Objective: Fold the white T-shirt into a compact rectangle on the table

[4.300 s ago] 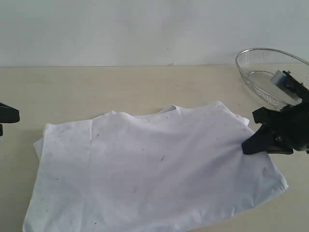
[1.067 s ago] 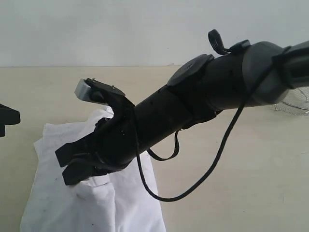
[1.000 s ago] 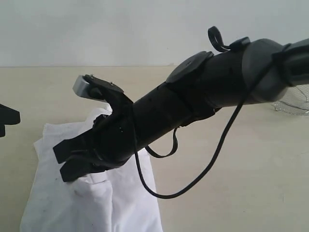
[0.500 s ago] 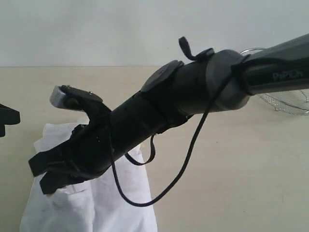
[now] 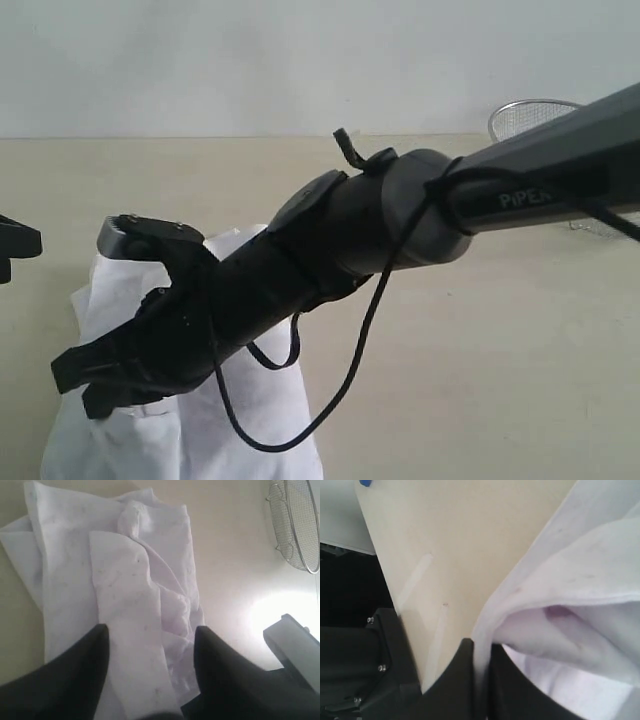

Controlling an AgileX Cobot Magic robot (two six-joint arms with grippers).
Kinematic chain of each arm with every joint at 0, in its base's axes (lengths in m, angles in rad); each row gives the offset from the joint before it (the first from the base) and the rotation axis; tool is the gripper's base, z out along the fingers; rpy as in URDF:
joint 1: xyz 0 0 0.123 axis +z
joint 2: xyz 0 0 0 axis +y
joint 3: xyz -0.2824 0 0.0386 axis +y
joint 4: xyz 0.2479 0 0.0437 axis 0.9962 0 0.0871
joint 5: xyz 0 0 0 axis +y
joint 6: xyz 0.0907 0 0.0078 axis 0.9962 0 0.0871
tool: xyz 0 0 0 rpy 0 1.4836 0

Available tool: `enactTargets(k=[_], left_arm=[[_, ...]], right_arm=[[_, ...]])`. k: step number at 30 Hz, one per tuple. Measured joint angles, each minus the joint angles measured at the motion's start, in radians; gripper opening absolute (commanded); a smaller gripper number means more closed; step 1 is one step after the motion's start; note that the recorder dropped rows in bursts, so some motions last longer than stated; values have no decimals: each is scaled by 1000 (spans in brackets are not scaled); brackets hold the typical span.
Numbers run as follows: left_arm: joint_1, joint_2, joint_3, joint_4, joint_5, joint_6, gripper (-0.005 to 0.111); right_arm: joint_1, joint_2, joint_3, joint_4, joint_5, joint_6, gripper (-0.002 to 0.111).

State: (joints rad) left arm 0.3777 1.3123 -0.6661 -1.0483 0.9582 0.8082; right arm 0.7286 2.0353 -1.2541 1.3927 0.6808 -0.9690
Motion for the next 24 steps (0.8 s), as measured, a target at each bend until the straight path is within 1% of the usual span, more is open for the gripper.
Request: enactTargets(k=[5,11,15,18,20,21,24], left_arm=[[0,0,0,0,0,0,49],[0,0,0,0,0,0,49],[0,0,0,0,2,0,49],[0,0,0,0,2,0,49],[0,0,0,0,2,0,49],[0,0,0,0,4,0,49],[0,0,0,0,7,0,49]], right_arm=[[0,0,0,44,-15,-27,0],[0,0,0,141,-27,-101,0],[18,0,0,161,-78,-123,0],[41,0,0,165,-128,-129,2],[57,2,0,165,-162,-137,9],[61,4,0,165,-171,-141,16],[70,21,-8,176,-179,-150,43]])
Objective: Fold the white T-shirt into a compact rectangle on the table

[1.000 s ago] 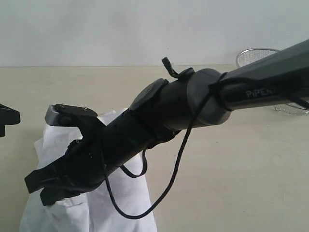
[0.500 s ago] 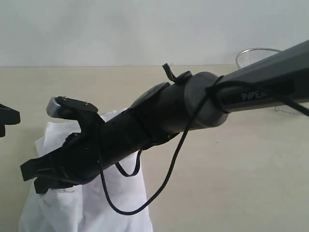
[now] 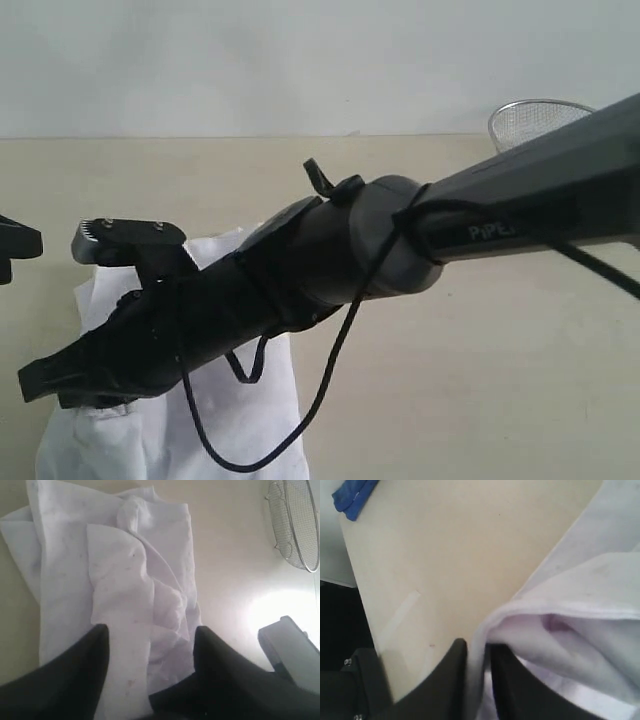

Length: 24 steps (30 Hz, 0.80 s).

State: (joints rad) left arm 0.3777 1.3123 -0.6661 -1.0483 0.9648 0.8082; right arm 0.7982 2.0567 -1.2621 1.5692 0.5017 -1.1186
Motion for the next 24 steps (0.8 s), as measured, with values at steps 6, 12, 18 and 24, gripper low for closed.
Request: enactTargets(k=[6,12,18,24], left_arm=[[0,0,0,0,16,0,49],[0,0,0,0,17,0,49],[0,0,0,0,25,0,49],[0,0,-7,0,47,0,49]], right_arm=[[0,17,-12,14,3,-8,72],[0,17,-69,12,45,-10,57],[0,15,-82,-5,47,-4,56],[0,-38,-82,-70,36,8,18]])
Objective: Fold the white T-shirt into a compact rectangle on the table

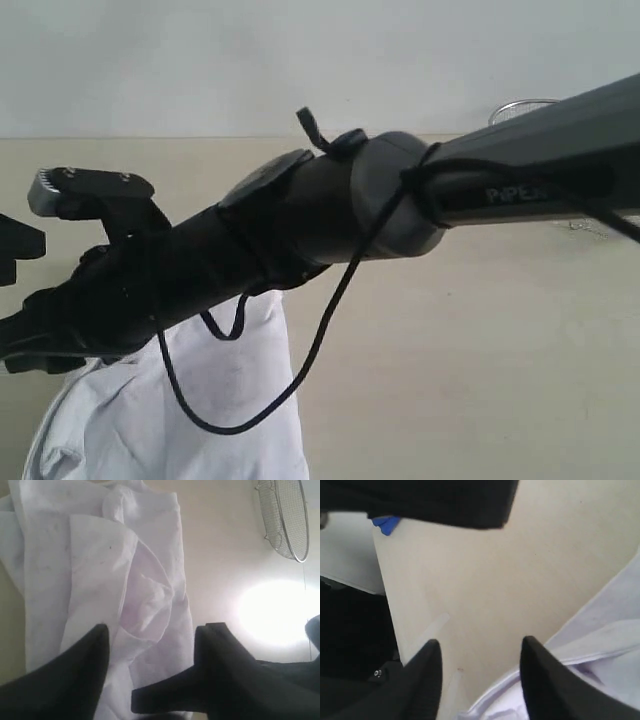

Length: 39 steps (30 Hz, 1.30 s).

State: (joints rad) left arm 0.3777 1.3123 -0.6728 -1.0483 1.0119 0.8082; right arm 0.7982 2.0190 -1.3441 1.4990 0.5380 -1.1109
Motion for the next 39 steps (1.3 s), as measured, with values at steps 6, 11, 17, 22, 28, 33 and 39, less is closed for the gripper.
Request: enactTargets(k=[6,11,17,22,28,33,39], left_arm=[[0,0,-42,14,51,0,45],[-32,0,-44,89,51,-2,51],[-152,2,-44,126,-19,-6,51],[-235,2,-44,132,-133,-10,51],[-348,47,-46,161,-214,-10,51],[-426,113,-48,242,-254,-18,51],[-477,163,-64,277,-295,-26,51]], right_arm=[[-3,-112,0,-231,-145,173,0],[-66,-175,38,-401,-175,374,0],[-221,-248,187,-444,-188,446,0],[-317,-328,292,-449,-194,442,0],[-364,-384,342,-486,-194,434,0],[-366,-392,352,-498,-199,432,0],[-366,-392,352,-509,-212,434,0]])
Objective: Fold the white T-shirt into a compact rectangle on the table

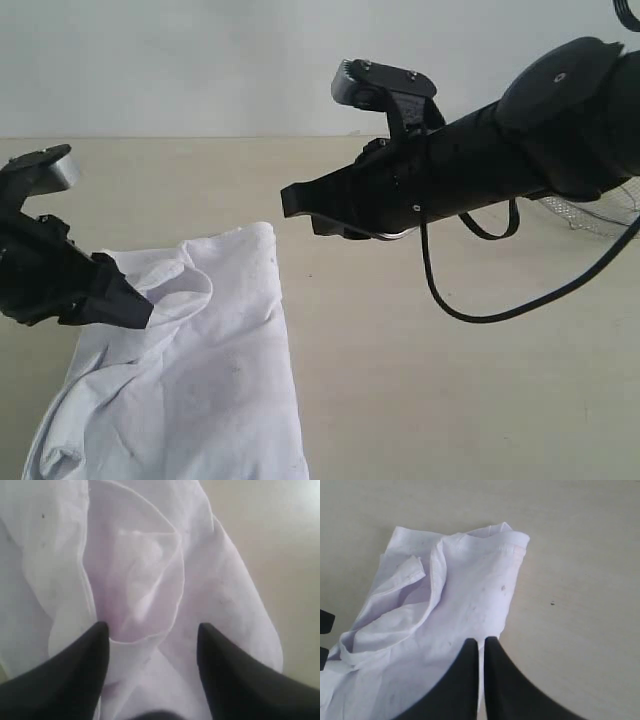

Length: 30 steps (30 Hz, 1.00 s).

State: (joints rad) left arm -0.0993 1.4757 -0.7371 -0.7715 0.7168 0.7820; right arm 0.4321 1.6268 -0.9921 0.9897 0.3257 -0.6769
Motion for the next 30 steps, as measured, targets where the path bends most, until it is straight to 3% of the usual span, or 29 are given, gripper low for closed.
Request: enactTargets(k=[3,8,16,24,30], left_arm=[[-22,2,-1,39,-28,-2,54],[-44,2,-1,138,-55,-35,71],[-52,2,-22,153,-69,-63,71],[-155,58,-48,151,-86,-67,71],[-168,132,-54,228,-128,-114,71]], right_arm=[[0,0,0,0,-1,0,0],[0,0,0,-4,-2,0,0],[-2,0,0,-6,-6,0,0],[-2,0,0,-6,-11,2,0],[-2,0,0,-6,-3,4,0]])
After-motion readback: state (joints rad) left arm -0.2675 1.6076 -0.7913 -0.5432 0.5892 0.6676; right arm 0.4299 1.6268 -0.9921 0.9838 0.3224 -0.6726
